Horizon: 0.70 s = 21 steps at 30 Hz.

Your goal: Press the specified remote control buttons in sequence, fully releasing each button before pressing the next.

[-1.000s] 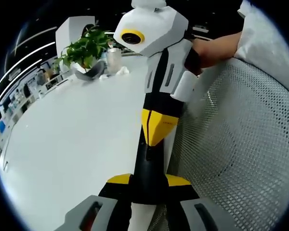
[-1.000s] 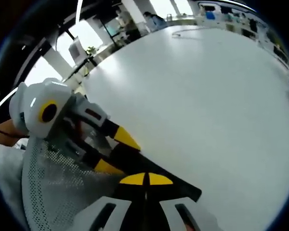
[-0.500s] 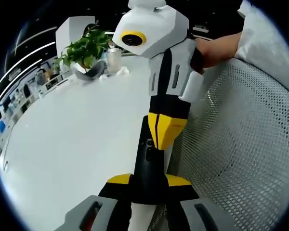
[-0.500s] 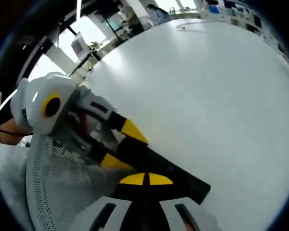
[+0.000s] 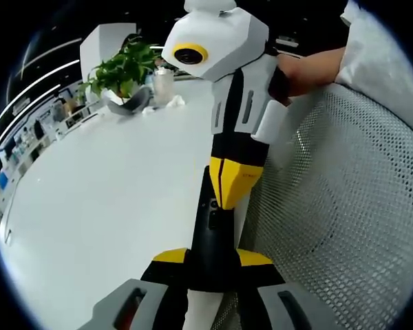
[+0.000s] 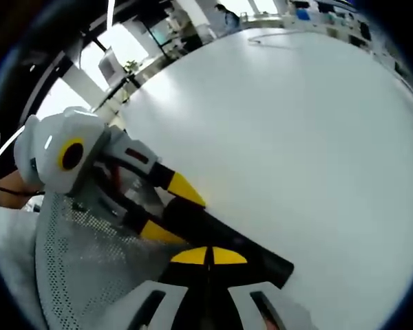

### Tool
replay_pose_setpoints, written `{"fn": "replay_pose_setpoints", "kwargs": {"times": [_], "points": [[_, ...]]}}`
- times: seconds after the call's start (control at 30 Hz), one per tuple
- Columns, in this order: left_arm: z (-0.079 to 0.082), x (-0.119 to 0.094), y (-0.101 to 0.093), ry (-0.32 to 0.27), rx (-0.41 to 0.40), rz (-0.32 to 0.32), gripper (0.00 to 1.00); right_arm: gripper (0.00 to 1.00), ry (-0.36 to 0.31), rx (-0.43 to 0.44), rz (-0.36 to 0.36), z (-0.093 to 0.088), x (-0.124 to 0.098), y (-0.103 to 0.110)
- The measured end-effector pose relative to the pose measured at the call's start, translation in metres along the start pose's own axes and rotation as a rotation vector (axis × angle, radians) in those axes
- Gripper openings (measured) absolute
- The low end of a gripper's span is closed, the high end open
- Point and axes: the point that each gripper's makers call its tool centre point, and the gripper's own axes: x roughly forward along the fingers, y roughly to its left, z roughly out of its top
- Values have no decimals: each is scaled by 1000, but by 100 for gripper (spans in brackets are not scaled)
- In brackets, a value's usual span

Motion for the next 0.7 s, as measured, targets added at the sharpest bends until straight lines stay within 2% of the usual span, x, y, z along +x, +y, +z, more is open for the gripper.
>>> {"fn": "replay_pose_setpoints", "kwargs": {"times": [0.47,0.7], "points": [[1,0,-1,0,9,-2,25,0,15,-78,-24,-3,2,3],[0,0,-1,1,12,-3,25,0,13,-52,-15,-3,2,2]]}}
